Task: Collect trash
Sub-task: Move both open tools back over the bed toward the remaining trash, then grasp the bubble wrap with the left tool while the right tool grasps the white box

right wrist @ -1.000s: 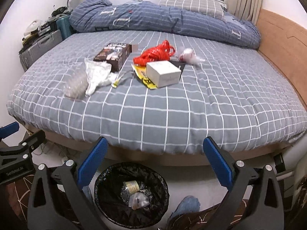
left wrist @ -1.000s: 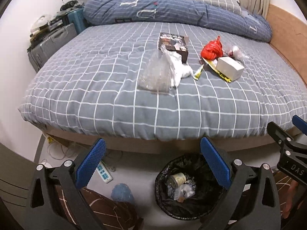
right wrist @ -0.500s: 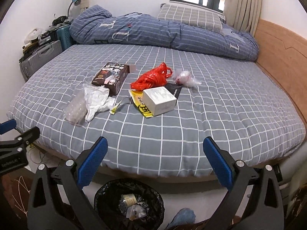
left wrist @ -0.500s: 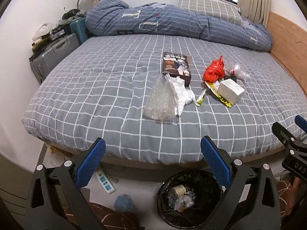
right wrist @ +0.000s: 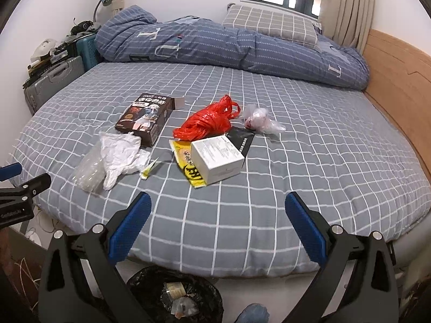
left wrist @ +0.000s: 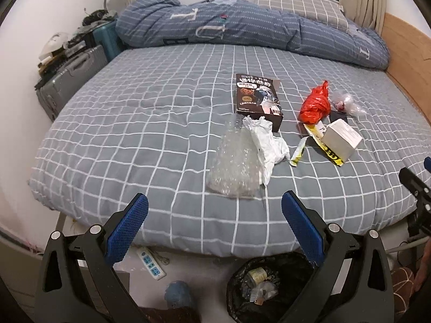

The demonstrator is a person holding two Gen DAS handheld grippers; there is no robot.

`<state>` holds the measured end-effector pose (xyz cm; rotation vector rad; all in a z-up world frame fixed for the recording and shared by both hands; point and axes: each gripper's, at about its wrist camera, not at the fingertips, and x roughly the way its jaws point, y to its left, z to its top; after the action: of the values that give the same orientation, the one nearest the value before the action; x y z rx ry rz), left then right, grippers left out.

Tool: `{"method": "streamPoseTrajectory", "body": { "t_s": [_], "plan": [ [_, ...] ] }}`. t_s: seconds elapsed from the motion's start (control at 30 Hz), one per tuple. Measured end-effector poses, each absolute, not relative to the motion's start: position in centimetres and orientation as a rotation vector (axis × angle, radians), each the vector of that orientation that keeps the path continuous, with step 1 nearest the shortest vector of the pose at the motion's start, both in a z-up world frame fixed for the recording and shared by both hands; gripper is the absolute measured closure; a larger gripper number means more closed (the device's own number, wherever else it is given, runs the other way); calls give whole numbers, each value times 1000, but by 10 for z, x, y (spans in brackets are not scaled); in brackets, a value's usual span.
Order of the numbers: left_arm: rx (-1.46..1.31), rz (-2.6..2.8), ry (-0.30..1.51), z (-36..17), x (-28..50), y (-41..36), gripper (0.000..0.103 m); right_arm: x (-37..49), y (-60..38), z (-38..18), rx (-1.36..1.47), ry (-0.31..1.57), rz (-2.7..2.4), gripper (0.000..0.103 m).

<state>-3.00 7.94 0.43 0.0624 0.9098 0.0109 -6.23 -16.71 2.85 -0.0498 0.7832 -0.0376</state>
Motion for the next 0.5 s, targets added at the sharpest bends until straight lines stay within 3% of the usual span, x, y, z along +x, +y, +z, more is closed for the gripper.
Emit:
{"method": "streamPoseTrajectory", "body": {
  "t_s": [0.5],
  "plan": [
    [108, -9, 997, -49, 53, 82, 6, 36, -184, -19, -60, 870, -1, 7]
  ]
}}
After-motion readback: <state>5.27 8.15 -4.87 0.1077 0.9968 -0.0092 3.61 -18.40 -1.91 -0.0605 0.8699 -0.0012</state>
